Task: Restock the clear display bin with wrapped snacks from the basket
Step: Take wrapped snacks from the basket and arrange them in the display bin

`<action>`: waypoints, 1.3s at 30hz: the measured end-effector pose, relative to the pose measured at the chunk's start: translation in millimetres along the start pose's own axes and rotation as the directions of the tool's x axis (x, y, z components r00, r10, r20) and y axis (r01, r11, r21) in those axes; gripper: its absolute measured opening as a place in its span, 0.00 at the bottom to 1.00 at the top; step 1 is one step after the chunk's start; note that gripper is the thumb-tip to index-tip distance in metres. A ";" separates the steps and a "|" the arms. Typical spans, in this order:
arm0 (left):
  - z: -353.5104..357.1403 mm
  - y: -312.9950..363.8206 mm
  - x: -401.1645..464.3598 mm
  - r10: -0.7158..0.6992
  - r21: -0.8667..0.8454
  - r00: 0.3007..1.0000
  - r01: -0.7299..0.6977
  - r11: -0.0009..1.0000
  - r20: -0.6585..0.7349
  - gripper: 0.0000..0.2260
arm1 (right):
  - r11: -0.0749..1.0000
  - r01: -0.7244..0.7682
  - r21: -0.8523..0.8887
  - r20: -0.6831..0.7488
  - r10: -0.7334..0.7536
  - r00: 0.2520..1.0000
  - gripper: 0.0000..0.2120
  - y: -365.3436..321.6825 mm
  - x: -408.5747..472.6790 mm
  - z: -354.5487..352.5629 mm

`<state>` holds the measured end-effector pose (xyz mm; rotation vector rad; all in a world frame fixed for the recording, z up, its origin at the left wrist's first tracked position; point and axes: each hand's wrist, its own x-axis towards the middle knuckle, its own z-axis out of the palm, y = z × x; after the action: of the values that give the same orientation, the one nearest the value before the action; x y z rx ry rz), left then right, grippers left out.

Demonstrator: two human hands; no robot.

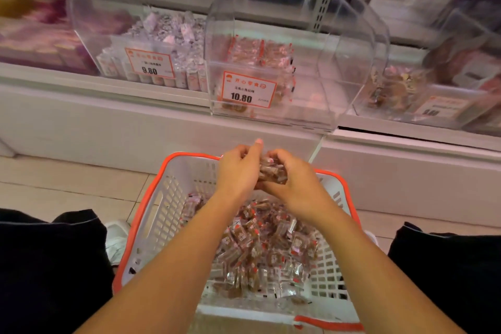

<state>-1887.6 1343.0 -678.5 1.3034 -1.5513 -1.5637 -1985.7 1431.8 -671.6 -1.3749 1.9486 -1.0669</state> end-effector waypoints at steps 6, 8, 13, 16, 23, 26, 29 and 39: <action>-11.1 87.2 -28.0 0.091 -0.163 0.941 -0.039 0.986 0.326 0.14 | 0.951 0.223 -0.212 -0.137 -0.255 0.957 0.20 -64.7 1.9 -60.9; -14.8 112.3 -33.8 0.143 -0.237 0.909 -0.051 0.970 0.391 0.15 | 0.927 0.258 -0.273 -0.161 -0.308 0.938 0.20 -86.1 2.9 -80.4; -27.9 161.7 -35.7 0.178 -0.321 0.835 -0.001 0.947 0.521 0.18 | 0.820 0.325 -0.471 -0.062 -0.399 0.915 0.18 -134.3 19.5 -125.1; -33.0 187.0 -18.4 0.272 -0.347 0.838 -0.107 0.932 0.473 0.09 | 0.793 0.389 -0.469 -0.061 -0.468 0.882 0.20 -151.3 43.9 -136.9; -21.0 197.4 41.8 0.345 -0.238 0.879 -0.276 0.931 0.328 0.09 | 0.822 0.402 -0.403 -0.072 -0.466 0.882 0.19 -143.8 101.5 -143.0; -14.0 195.1 69.5 0.239 -0.135 0.899 -0.202 0.970 0.366 0.15 | 0.831 0.359 -0.425 -0.028 -0.409 0.912 0.18 -135.5 120.1 -146.9; -14.5 201.5 87.8 0.149 -0.111 0.858 -0.108 0.988 0.491 0.22 | 0.839 0.305 -0.451 0.030 -0.327 0.944 0.18 -131.2 134.9 -154.3; -34.3 182.0 120.9 0.205 0.633 0.807 -0.568 0.526 0.554 0.06 | 0.794 0.189 -0.578 0.390 0.065 0.918 0.15 -113.1 150.6 -167.9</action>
<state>-1942.0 1190.9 -527.5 0.8592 -2.7979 -0.8671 -2109.0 1321.8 -481.0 -1.8254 2.0111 -0.1186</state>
